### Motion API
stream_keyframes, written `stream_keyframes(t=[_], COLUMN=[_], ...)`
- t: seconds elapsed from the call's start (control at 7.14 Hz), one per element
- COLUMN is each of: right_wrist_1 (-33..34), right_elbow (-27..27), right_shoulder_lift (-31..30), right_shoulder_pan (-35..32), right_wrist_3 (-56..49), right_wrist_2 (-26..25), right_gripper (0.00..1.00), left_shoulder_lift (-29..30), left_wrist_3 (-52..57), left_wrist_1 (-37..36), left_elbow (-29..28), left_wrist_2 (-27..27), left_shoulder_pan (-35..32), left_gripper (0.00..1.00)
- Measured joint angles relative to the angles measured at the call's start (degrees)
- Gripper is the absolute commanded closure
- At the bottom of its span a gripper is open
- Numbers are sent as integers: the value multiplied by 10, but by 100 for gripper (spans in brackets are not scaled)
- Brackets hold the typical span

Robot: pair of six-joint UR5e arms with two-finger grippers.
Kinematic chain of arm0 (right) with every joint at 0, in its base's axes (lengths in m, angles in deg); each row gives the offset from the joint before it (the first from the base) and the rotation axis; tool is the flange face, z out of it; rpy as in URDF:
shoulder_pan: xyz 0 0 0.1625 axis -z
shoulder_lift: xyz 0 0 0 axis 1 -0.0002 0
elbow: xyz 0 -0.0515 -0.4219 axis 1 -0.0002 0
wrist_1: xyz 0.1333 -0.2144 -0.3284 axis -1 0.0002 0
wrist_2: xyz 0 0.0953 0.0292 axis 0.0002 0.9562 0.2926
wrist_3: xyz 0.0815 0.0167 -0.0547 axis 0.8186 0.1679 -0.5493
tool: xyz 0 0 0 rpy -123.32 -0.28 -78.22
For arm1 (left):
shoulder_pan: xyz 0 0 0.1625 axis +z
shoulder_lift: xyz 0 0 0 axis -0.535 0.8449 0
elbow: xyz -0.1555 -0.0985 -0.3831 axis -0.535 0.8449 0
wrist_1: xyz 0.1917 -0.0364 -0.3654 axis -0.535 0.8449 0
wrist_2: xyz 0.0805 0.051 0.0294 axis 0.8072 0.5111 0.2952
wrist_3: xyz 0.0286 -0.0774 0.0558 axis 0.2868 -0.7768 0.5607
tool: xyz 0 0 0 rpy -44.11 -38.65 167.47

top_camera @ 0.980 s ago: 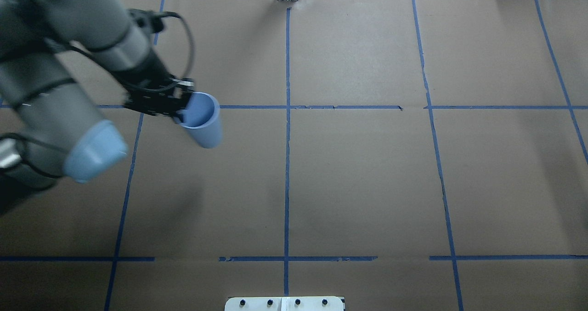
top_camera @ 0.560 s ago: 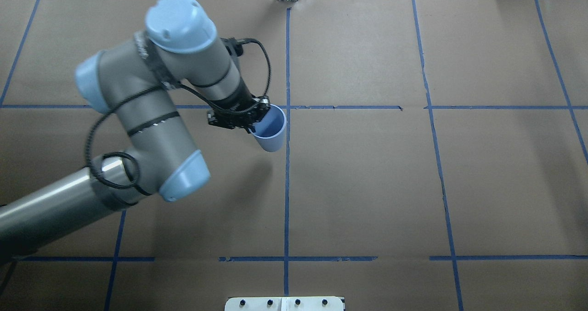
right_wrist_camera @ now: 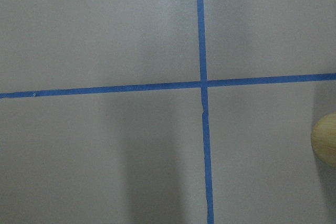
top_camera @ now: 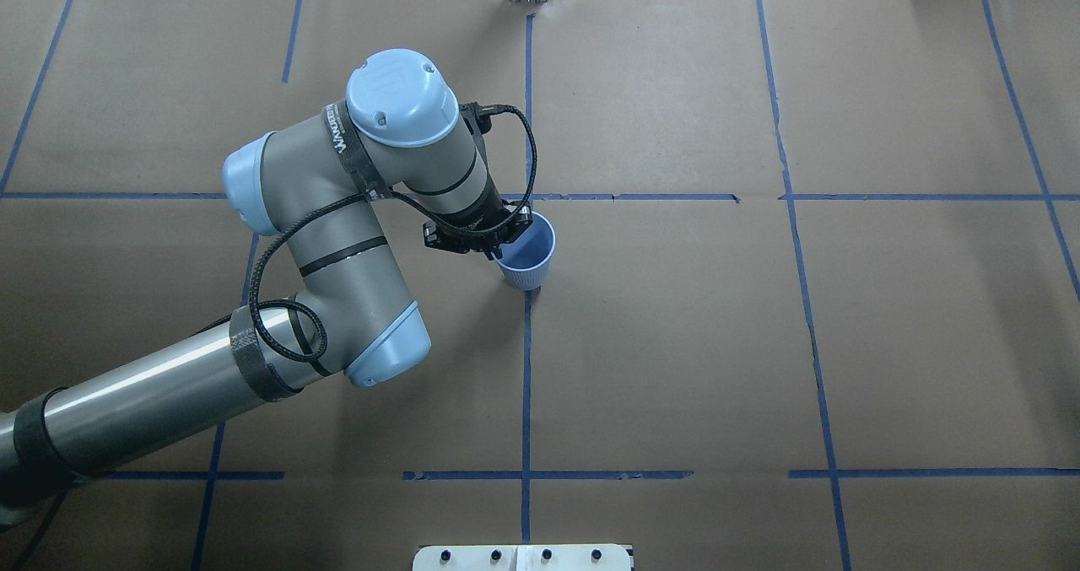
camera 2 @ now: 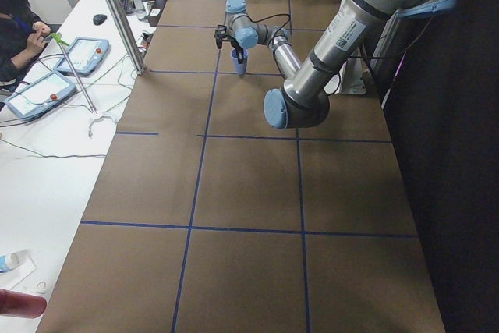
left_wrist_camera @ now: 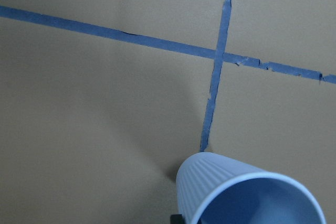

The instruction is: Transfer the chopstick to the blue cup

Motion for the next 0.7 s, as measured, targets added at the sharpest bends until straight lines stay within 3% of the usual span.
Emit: stream_keyframes(t=[0.14, 0.28, 0.7], right_wrist_1=[0, 0, 0], right_elbow=[-1, -1, -2], right_shoulder_lift=[0, 0, 0], right_shoulder_pan=[0, 0, 0], right_wrist_3=[0, 0, -1], right_wrist_2=[0, 0, 1], right_gripper=[0, 0, 0], left_shoulder_lift=[-1, -2, -2], left_wrist_3=[1, 3, 11], left_wrist_1=[1, 2, 0], left_elbow=[-2, -2, 10], left_wrist_2=[0, 0, -1], left_shoulder_pan=[3, 4, -1], left_gripper=[32, 0, 0])
